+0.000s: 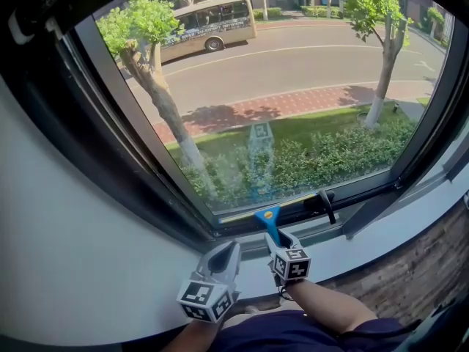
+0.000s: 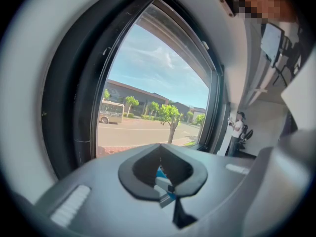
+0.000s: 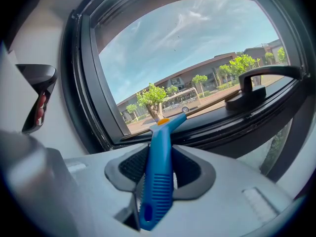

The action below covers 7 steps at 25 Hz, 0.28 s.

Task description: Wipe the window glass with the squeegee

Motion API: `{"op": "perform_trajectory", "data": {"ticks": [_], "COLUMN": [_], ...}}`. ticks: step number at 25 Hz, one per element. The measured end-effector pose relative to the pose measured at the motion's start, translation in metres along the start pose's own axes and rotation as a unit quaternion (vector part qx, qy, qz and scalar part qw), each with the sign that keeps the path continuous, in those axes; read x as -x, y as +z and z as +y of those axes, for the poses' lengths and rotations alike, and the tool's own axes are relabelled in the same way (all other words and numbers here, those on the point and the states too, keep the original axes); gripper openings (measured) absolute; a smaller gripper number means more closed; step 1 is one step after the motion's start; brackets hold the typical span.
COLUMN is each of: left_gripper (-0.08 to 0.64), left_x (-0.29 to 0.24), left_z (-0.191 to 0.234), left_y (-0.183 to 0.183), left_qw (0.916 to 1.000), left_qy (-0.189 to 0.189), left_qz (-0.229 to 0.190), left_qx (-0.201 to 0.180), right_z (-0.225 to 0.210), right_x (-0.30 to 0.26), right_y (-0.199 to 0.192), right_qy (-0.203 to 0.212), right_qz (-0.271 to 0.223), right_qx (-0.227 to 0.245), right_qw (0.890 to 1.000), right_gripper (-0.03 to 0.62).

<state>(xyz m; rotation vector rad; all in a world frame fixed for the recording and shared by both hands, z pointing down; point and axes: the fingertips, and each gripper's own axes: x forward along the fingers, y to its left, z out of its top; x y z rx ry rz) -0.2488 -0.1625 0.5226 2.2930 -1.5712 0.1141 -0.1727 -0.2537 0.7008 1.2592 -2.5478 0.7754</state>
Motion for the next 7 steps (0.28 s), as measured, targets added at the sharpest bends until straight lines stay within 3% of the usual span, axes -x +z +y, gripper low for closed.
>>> {"op": "perform_trajectory", "data": {"ticks": [7], "left_gripper": [0.003], "left_x": [0.0025], "left_z": [-0.0039], "left_y": [-0.0047], "left_qw": [0.9999], "left_qy": [0.001], "left_qz": [-0.001], "left_qx": [0.015], "right_z": [0.0013], "right_x": [0.0066], "right_y": [-0.0068], "right_qy": [0.001], "right_qz": [0.017], "right_qx": [0.007], "right_qw": [1.000], "right_gripper": [0.147]}}
